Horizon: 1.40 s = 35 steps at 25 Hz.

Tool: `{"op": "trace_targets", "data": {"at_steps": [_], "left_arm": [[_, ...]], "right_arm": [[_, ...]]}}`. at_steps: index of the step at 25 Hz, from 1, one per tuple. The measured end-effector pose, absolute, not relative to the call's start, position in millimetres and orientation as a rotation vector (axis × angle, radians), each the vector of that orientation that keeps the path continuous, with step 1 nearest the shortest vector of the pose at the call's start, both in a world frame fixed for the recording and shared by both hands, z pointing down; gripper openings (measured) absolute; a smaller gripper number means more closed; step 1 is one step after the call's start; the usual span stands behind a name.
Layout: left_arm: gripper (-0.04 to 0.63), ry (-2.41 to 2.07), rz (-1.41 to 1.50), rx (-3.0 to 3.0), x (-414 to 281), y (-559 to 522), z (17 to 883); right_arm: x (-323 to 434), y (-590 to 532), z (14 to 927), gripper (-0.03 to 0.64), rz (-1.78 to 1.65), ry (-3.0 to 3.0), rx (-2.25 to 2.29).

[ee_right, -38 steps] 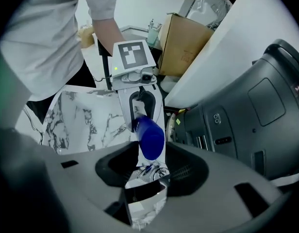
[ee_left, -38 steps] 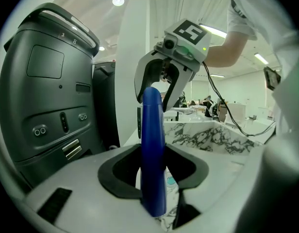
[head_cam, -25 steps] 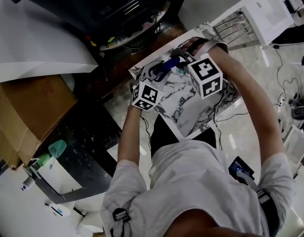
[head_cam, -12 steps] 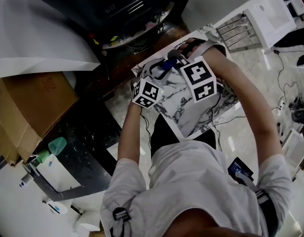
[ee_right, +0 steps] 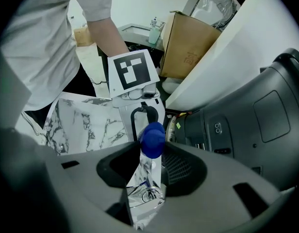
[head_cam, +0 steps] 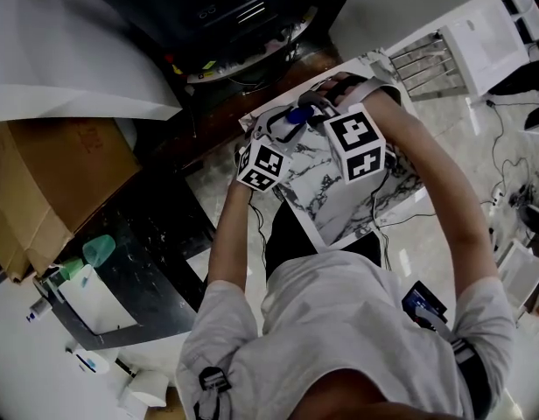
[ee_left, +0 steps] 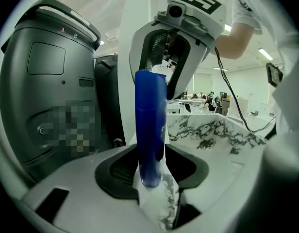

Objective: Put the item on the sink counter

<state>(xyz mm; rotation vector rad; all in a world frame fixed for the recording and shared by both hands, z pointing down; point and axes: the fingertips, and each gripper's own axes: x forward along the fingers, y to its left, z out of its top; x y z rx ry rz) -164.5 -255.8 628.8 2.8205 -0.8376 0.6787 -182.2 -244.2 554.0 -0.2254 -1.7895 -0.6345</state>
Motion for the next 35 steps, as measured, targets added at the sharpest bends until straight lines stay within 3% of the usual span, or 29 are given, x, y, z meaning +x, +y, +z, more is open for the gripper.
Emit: {"op": "trace_targets", "data": {"at_steps": [4, 9, 18, 25, 27, 30, 32, 35], "left_arm": [[0.164, -0.869, 0.674, 2.797, -169.7, -255.3, 628.0], [0.199, -0.906, 0.606, 2.738, -180.4, -250.4, 619.6], [0.209, -1.082, 0.535, 2.632, -211.7, -228.6, 589.3], [0.209, -1.306, 0.410, 2.530, -203.5, -188.4, 549.5], [0.206, -1.377, 0.347, 2.486, -195.2, -179.9, 533.1], [0.131, -1.539, 0.251, 2.376, -190.6, -170.5, 511.8], [0.014, -1.650, 0.223, 2.304, -186.6, -162.9, 502.5], [0.011, -1.757, 0.255, 2.232, -171.4, -151.3, 495.5]], "right_arm": [[-182.5, -244.3, 552.1, 0.147, -0.618, -1.812, -0.209], [-188.6, -247.0, 550.3, 0.233, -0.580, -1.913, -0.149], [-160.1, -245.4, 524.7, 0.242, -0.272, -2.178, 0.081], [-119.3, -196.7, 481.0, 0.241, -0.216, -2.355, 0.292], [-111.4, -182.2, 472.8, 0.206, -0.197, -2.419, 0.348], [-100.0, -179.5, 462.3, 0.032, -0.123, -2.542, 0.542], [-94.3, -175.1, 458.8, 0.008, -0.064, -2.606, 0.648], [-83.7, -165.6, 456.2, 0.005, 0.001, -2.658, 0.738]]}}
